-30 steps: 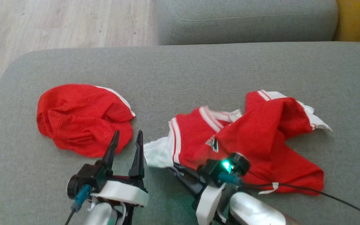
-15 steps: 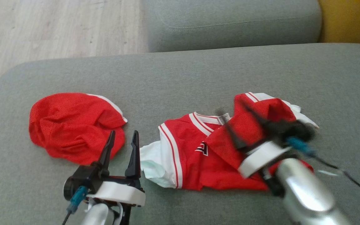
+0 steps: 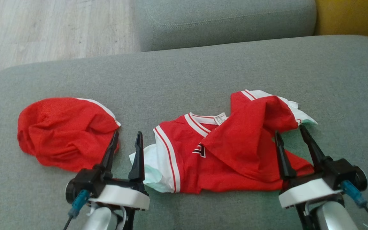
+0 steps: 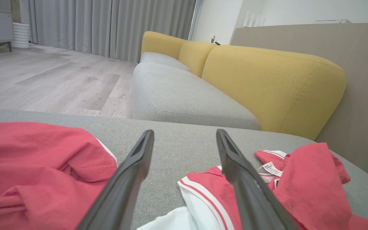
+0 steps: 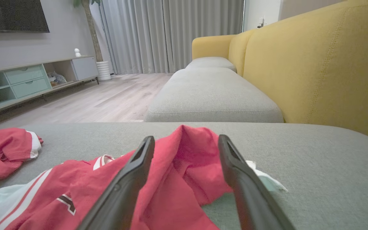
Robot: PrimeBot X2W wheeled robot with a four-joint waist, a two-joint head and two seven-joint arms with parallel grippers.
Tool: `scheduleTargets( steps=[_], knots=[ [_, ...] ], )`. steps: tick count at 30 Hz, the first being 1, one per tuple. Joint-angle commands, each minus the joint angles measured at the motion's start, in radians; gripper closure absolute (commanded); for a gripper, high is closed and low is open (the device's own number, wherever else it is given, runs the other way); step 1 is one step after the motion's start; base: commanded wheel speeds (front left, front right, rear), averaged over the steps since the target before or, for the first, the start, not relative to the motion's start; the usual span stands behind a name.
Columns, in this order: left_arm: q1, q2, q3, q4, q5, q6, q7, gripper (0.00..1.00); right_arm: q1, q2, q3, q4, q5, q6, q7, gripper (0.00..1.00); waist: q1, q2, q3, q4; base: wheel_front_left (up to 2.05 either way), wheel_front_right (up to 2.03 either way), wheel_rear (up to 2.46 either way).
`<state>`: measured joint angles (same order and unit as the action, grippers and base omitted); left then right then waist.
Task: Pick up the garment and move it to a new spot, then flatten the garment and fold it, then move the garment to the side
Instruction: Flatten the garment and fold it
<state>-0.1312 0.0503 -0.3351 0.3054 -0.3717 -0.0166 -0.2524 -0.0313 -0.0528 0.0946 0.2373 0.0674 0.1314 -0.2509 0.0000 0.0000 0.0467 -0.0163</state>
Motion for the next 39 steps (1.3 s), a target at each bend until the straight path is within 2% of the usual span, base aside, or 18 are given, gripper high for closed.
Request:
scheduleTargets(
  steps=[1,6,13,29,30,31,39],
  knots=[
    [-0.028,0.000,0.025,-0.031,-0.008,0.004,-0.009,0.00,-0.034,0.002,0.036,-0.041,0.008,-0.001,-0.011,0.00,0.0000,0.0000,0.004,0.002,0.00,0.00,0.00],
    [-0.040,0.000,0.014,-0.023,-0.006,-0.002,-0.009,0.00,-0.045,0.002,0.134,-0.024,0.015,-0.001,-0.011,0.00,0.0000,0.0000,0.019,0.021,0.00,0.00,0.00],
    [-0.051,0.000,0.009,-0.010,-0.009,-0.003,-0.009,0.00,-0.091,0.002,0.256,0.124,-0.043,-0.001,0.017,0.00,0.0000,0.0000,0.041,0.059,0.00,0.00,0.00],
    [-0.070,0.000,0.003,-0.002,-0.007,-0.002,-0.009,0.00,-0.245,0.003,0.291,0.401,-0.089,-0.001,0.043,0.00,0.0000,0.0000,0.075,0.102,0.00,0.00,0.00],
    [-0.070,0.000,0.003,-0.001,-0.007,-0.001,-0.009,0.00,-0.250,0.003,0.293,0.412,-0.085,-0.001,0.041,0.20,0.0000,0.0000,0.075,0.102,0.00,0.00,0.00],
    [-0.070,0.000,0.004,-0.001,-0.006,-0.001,-0.009,0.00,-0.255,0.003,0.292,0.422,-0.084,-0.001,0.037,0.98,0.0000,0.0000,0.074,0.102,0.00,0.00,0.00],
    [-0.060,0.000,0.017,0.002,-0.006,0.003,-0.009,0.00,-0.268,0.003,0.227,0.408,-0.068,-0.001,0.001,1.00,0.0000,0.0000,0.054,0.067,0.00,0.00,0.00]
  ],
)
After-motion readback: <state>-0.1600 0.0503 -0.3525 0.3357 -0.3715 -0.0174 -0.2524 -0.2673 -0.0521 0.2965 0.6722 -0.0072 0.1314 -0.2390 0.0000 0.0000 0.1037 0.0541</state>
